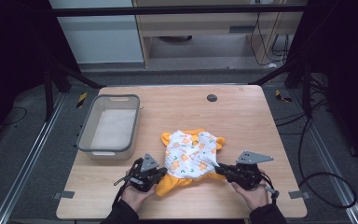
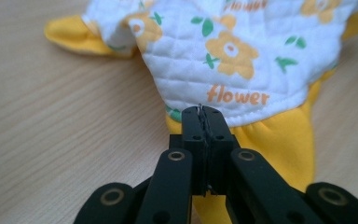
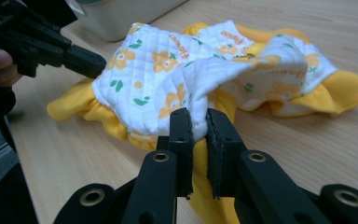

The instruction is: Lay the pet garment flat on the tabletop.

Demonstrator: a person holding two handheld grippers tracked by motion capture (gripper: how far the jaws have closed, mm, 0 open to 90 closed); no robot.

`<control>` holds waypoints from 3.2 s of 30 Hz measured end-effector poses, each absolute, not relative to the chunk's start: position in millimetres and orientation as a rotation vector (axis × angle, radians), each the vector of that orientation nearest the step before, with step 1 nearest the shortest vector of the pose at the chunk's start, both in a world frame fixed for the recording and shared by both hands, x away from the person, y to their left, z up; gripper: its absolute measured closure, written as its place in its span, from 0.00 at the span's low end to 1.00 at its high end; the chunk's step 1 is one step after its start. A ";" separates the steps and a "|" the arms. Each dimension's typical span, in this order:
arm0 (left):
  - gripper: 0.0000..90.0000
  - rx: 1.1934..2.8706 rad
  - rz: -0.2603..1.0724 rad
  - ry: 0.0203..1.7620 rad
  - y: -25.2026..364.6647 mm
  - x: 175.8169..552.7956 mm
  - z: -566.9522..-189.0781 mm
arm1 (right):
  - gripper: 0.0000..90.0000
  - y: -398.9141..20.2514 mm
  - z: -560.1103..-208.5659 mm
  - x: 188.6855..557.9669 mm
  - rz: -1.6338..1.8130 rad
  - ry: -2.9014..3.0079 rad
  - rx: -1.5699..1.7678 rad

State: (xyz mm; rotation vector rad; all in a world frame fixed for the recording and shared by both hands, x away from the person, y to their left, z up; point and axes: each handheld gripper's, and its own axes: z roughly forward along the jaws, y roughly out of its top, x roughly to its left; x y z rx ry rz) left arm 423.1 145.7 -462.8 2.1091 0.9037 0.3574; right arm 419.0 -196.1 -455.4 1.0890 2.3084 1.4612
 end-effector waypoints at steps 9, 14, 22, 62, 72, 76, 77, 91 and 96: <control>0.99 2.089 0.425 0.846 152.0 426.9 -438.7 | 0.90 -198.2 -443.1 431.4 1.537 2.318 1.159; 0.99 2.114 0.516 0.887 148.4 453.2 -449.5 | 0.90 -191.5 -456.1 463.9 1.496 2.315 1.287; 0.99 2.169 0.568 0.941 142.7 468.9 -465.8 | 0.88 -180.4 -465.6 486.3 1.416 2.236 1.269; 0.70 2.236 0.466 0.854 99.3 423.1 -483.2 | 0.68 -196.1 -497.2 456.4 1.146 2.264 1.094; 0.91 2.202 0.435 0.855 106.5 420.9 -472.1 | 0.97 -195.8 -481.9 450.0 1.230 2.298 1.068; 0.91 2.162 0.417 0.839 112.4 415.3 -457.3 | 0.97 -203.1 -465.7 434.4 1.334 2.315 1.049; 0.91 2.148 0.407 0.833 115.5 412.5 -452.0 | 0.97 -204.2 -463.3 432.2 1.350 2.325 1.060; 0.83 2.191 0.292 0.822 113.2 416.5 -460.3 | 0.89 -217.5 -448.1 408.4 1.451 2.371 1.195; 0.66 2.203 0.277 0.793 109.4 417.1 -467.9 | 0.86 -221.1 -459.9 417.2 1.329 2.297 1.241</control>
